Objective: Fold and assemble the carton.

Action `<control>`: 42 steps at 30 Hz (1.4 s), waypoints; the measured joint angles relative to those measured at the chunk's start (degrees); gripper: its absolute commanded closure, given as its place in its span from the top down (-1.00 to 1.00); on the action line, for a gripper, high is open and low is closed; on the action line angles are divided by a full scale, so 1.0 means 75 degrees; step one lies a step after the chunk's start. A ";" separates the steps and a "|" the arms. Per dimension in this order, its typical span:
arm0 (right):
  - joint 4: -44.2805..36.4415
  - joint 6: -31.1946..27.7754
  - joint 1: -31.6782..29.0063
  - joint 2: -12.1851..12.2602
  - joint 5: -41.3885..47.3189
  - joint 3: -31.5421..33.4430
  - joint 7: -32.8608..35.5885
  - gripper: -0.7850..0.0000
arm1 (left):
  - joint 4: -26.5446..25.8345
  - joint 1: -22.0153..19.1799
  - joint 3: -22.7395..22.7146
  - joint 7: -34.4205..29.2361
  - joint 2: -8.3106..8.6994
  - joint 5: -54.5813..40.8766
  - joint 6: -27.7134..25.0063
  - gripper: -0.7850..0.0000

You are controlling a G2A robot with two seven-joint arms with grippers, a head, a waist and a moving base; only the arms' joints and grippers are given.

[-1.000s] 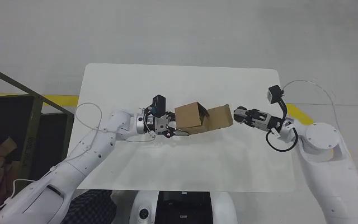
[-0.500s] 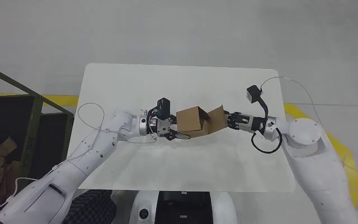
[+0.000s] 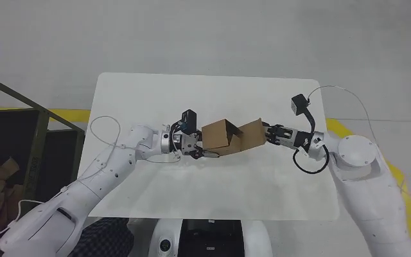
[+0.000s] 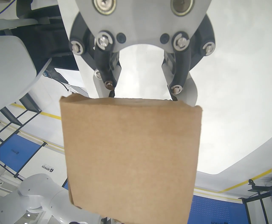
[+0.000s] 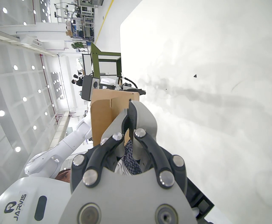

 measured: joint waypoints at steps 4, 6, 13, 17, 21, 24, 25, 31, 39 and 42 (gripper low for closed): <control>0.0295 -0.0230 -0.0171 0.0009 0.0858 0.0300 0.0188 -1.00 | -0.0037 0.0015 -0.0025 0.0048 0.0040 0.0022 0.0000 -0.02; 0.0443 -0.0308 -0.0185 0.0010 0.1149 0.0386 0.0270 -1.00 | -0.0049 0.0026 -0.0035 0.0062 0.0055 0.0048 0.0000 -0.03; 0.0740 -0.0477 0.0029 0.0049 0.1334 0.0533 0.0646 -0.23 | -0.0075 0.0064 -0.0047 0.0054 0.0100 0.0157 0.0000 -0.02; 0.0772 -0.0502 0.0180 0.0074 0.1175 0.0480 0.0907 -0.07 | -0.0074 0.0068 -0.0050 0.0052 0.0119 0.0170 0.0000 -0.02; 0.0770 -0.0482 0.0257 0.0096 0.0936 0.0379 0.1064 -0.09 | -0.0069 0.0067 -0.0044 0.0056 0.0131 0.0166 0.0000 -0.01; 0.0676 -0.0586 0.0296 0.0106 0.0810 0.0285 0.1185 -0.13 | -0.0064 0.0059 -0.0031 0.0043 0.0136 0.0160 0.0000 -0.02; 0.0600 -0.0675 0.0294 0.0111 0.0764 0.0266 0.1233 -0.12 | -0.0060 0.0053 -0.0023 0.0037 0.0137 0.0155 0.0000 -0.02; 0.0166 -0.0694 0.0252 0.0169 0.0129 0.0167 0.1369 -0.07 | -0.0041 0.0012 0.0028 -0.0025 0.0145 0.0107 0.0000 -0.02; 0.0062 -0.0449 0.0401 0.0178 -0.0479 -0.0222 0.1242 -0.80 | -0.0045 -0.0044 0.0115 -0.0062 0.0150 0.0039 0.0000 -0.01; 0.0093 -0.0455 0.0445 0.0176 -0.0467 -0.0274 0.1186 -1.00 | -0.0048 -0.0056 0.0130 -0.0055 0.0157 0.0027 0.0000 0.04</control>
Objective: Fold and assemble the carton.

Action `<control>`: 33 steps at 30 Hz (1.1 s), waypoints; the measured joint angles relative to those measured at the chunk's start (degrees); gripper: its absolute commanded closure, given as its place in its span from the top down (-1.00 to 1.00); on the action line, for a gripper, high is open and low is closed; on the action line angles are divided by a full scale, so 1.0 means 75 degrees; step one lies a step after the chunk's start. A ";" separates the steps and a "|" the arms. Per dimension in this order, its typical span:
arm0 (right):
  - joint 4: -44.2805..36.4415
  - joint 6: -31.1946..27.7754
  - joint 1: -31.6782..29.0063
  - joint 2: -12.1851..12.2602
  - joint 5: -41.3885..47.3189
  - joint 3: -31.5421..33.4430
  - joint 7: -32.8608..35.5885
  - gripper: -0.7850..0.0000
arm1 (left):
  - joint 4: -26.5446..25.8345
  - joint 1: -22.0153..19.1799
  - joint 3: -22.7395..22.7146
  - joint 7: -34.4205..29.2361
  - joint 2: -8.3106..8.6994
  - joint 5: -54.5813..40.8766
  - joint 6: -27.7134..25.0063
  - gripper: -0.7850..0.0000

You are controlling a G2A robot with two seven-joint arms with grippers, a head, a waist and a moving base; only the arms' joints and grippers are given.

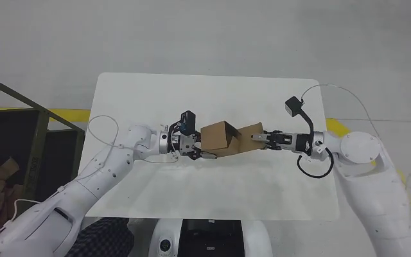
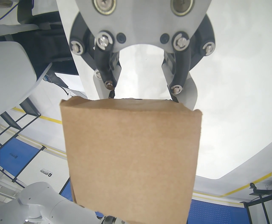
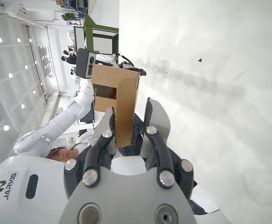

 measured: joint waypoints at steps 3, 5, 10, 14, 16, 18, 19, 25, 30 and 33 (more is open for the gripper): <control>0.0031 -0.0052 0.0008 -0.0001 0.0112 -0.0016 -0.0048 -1.00 | 0.0004 0.0002 0.0003 0.0029 0.0014 -0.0052 0.0000 0.12; 0.0068 -0.0106 -0.0009 -0.0003 0.0242 -0.0014 -0.0083 -1.00 | -0.0001 0.0011 0.0009 0.0081 0.0024 -0.0115 0.0000 0.55; 0.0233 -0.0297 -0.0076 -0.0026 0.0656 -0.0085 -0.0167 -1.00 | -0.0035 0.0018 0.0078 0.0268 0.0050 -0.0384 0.0000 1.00; 0.0400 -0.0442 -0.0086 -0.0054 0.0938 -0.0193 -0.0254 -1.00 | -0.0050 0.0001 0.0121 0.0359 0.0088 -0.0480 0.0000 1.00; 0.0461 -0.0510 -0.0088 -0.0066 0.1019 -0.0252 -0.0291 -1.00 | -0.0053 -0.0004 0.0145 0.0404 0.0112 -0.0517 0.0000 1.00; 0.0491 -0.0541 -0.0091 -0.0073 0.1051 -0.0306 -0.0299 -1.00 | -0.0057 -0.0014 0.0166 0.0444 0.0132 -0.0559 0.0000 1.00; 0.0510 -0.0552 -0.0093 -0.0076 0.1069 -0.0337 -0.0305 -1.00 | -0.0063 -0.0026 0.0178 0.0466 0.0146 -0.0578 0.0000 1.00; 0.0622 -0.0559 -0.0120 -0.0091 0.1219 -0.0434 -0.0350 -1.00 | -0.0106 -0.0056 0.0188 0.0638 0.0207 -0.0544 0.0000 1.00; 0.0726 -0.0532 -0.0167 -0.0100 0.1353 -0.0477 -0.0428 -1.00 | -0.0116 -0.0040 0.0120 0.0800 0.0239 -0.0399 0.0000 1.00; 0.0790 -0.0540 -0.0212 -0.0102 0.1468 -0.0465 -0.0483 -1.00 | -0.0113 -0.0009 0.0031 0.0886 0.0254 -0.0299 0.0000 1.00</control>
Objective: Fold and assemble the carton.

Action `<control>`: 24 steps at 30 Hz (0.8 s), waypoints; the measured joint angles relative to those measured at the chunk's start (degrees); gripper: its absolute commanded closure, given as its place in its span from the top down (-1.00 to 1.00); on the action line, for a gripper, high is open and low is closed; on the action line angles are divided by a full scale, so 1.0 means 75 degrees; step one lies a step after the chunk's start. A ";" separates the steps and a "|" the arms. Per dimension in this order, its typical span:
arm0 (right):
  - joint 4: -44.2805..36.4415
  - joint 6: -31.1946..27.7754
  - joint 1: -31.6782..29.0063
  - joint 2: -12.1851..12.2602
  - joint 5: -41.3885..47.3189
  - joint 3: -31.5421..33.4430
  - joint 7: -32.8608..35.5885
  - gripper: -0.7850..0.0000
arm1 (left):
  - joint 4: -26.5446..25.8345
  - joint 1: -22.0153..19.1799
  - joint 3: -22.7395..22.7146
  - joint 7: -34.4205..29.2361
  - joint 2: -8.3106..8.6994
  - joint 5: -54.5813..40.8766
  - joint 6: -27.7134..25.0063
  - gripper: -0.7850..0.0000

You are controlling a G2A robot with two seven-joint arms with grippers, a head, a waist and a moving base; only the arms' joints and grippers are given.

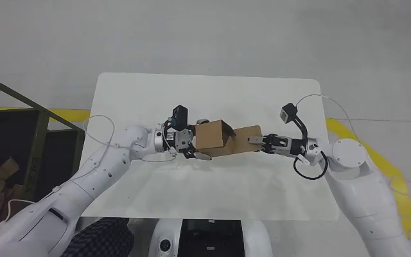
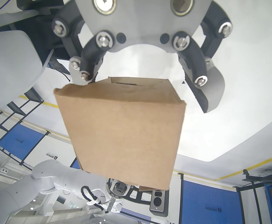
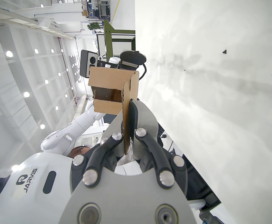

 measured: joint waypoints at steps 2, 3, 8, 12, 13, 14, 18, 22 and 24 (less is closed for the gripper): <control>0.0022 -0.0018 -0.0029 0.0001 0.0053 0.0018 -0.0021 -1.00 | -0.0010 0.0024 -0.0054 0.0039 0.0005 0.0056 0.0000 1.00; 0.0032 -0.0030 -0.0050 0.0003 0.0089 0.0033 -0.0031 -1.00 | -0.0024 0.0040 -0.0086 0.0057 0.0008 0.0098 0.0000 1.00; 0.0043 -0.0050 -0.0125 0.0011 0.0148 0.0068 -0.0058 -1.00 | -0.0114 0.0100 -0.0192 0.0100 0.0008 0.0198 0.0000 1.00; 0.0057 -0.0055 -0.0165 0.0008 0.0181 0.0039 -0.0099 -1.00 | -0.0172 0.0132 -0.0251 0.0106 0.0004 0.0242 0.0000 1.00; 0.0078 -0.0051 -0.0172 0.0006 0.0184 0.0028 -0.0129 -1.00 | -0.0188 0.0141 -0.0265 0.0112 0.0002 0.0247 0.0000 1.00; 0.0096 -0.0044 -0.0174 0.0004 0.0186 0.0021 -0.0152 -1.00 | -0.0201 0.0148 -0.0276 0.0122 0.0002 0.0246 0.0000 1.00; 0.0159 -0.0036 -0.0175 -0.0003 0.0223 -0.0005 -0.0201 -1.00 | -0.0235 0.0179 -0.0317 0.0163 0.0006 0.0229 0.0000 1.00; 0.0203 -0.0038 -0.0174 -0.0011 0.0279 -0.0035 -0.0232 -1.00 | -0.0255 0.0205 -0.0331 0.0186 0.0014 0.0204 0.0000 0.92; 0.0206 -0.0058 -0.0172 -0.0016 0.0308 -0.0051 -0.0237 -1.00 | -0.0246 0.0208 -0.0310 0.0164 0.0016 0.0166 0.0000 0.57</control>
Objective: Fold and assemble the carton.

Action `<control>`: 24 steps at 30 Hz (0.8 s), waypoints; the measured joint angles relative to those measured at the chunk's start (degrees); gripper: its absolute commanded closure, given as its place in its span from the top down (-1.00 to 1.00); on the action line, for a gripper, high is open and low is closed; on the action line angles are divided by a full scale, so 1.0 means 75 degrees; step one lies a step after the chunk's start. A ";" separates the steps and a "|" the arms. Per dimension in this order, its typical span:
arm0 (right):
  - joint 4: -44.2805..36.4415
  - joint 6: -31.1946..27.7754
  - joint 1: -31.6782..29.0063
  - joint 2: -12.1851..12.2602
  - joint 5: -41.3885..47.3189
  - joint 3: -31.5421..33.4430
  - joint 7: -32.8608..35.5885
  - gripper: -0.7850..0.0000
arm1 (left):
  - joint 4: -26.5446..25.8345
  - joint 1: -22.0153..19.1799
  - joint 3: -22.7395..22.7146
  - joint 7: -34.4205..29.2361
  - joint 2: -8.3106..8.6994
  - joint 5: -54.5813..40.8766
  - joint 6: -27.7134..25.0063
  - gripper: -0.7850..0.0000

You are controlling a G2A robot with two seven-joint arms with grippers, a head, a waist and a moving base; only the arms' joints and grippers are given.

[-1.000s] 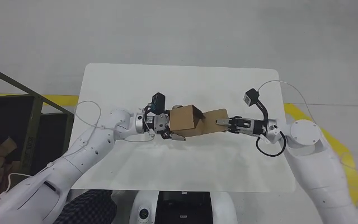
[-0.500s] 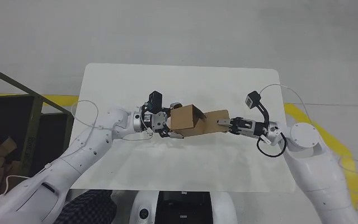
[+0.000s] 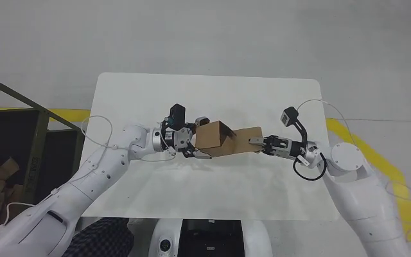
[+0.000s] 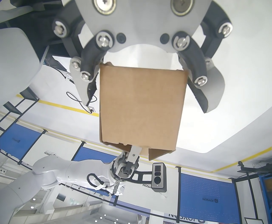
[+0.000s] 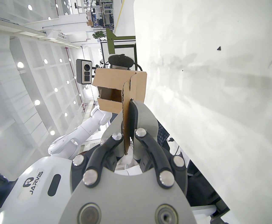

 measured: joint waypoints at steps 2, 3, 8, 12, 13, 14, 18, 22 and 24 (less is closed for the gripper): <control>0.0001 -0.0018 0.0006 -0.0004 0.0014 -0.0017 -0.0003 -1.00 | 0.0005 -0.0010 0.0052 -0.0026 0.0000 -0.0100 0.0000 0.35; 0.0005 -0.0027 0.0010 -0.0005 0.0015 -0.0021 -0.0003 -1.00 | 0.0006 -0.0022 0.0075 -0.0037 0.0000 -0.0146 0.0000 0.28; 0.0028 -0.0085 0.0018 -0.0008 0.0045 -0.0020 -0.0022 -1.00 | 0.0026 -0.0106 0.0205 -0.0052 0.0014 -0.0408 0.0000 0.07; 0.0046 -0.0109 0.0023 -0.0010 0.0049 -0.0018 -0.0036 -1.00 | 0.0048 -0.0171 0.0291 -0.0068 0.0041 -0.0542 0.0000 0.04; 0.0054 -0.0112 0.0027 -0.0011 0.0049 -0.0023 -0.0044 -1.00 | 0.0054 -0.0184 0.0310 -0.0062 0.0050 -0.0565 0.0000 0.03; 0.0060 -0.0114 0.0030 -0.0013 0.0052 -0.0028 -0.0052 -0.99 | 0.0056 -0.0192 0.0323 -0.0056 0.0058 -0.0574 0.0000 0.04; 0.0080 -0.0149 0.0036 -0.0021 0.0090 -0.0041 -0.0103 -0.19 | 0.0069 -0.0213 0.0375 -0.0014 0.0090 -0.0607 0.0000 0.04; 0.0147 -0.0274 -0.0009 -0.0033 0.0382 0.0024 -0.0123 1.00 | 0.0099 -0.0239 0.0404 0.0041 0.0124 -0.0597 0.0000 0.04; 0.0220 -0.0399 -0.0058 -0.0038 0.0659 0.0093 -0.0060 0.93 | 0.0113 -0.0246 0.0409 0.0078 0.0139 -0.0574 0.0000 0.05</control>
